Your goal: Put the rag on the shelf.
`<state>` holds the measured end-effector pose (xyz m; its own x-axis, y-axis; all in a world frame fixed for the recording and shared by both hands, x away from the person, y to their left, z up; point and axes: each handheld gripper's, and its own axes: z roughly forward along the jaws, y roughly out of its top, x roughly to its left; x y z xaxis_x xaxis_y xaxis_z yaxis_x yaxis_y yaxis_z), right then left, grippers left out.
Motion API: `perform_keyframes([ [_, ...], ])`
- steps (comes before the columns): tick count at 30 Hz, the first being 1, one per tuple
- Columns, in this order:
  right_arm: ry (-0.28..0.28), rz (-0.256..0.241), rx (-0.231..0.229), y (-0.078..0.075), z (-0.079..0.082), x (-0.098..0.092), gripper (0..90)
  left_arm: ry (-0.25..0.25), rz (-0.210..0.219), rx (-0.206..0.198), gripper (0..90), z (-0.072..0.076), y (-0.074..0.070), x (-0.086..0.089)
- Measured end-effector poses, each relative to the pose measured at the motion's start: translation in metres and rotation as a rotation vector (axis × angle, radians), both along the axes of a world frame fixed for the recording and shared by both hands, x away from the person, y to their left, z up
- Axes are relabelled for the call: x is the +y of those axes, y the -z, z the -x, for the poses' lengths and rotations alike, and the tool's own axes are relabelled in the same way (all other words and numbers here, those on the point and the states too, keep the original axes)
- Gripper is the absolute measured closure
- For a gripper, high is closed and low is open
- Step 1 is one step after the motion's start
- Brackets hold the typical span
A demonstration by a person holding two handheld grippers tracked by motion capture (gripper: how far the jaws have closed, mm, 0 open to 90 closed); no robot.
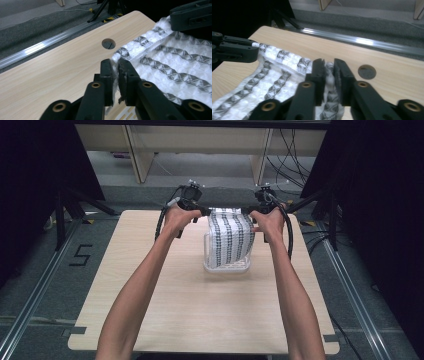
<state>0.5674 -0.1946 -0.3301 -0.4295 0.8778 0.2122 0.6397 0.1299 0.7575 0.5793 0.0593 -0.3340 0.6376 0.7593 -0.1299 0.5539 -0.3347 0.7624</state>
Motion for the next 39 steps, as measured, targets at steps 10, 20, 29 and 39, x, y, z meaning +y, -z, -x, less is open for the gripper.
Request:
perform_keyframes([
  [10,0.010,-0.009,0.021,0.004,0.001,-0.004,67.7,-0.017,-0.025,0.005,58.1,0.000,0.003,-0.002],
  [20,-0.010,-0.006,-0.030,-0.001,0.004,-0.008,65.9,-0.022,-0.031,0.001,58.3,0.004,-0.001,0.003],
  [29,-0.003,-0.011,-0.030,-0.005,0.008,-0.008,62.5,-0.024,-0.027,0.004,58.2,0.007,-0.003,0.009],
  [39,-0.009,0.009,-0.040,-0.008,0.011,-0.012,59.0,-0.032,-0.021,0.012,52.8,0.011,-0.002,0.013],
])
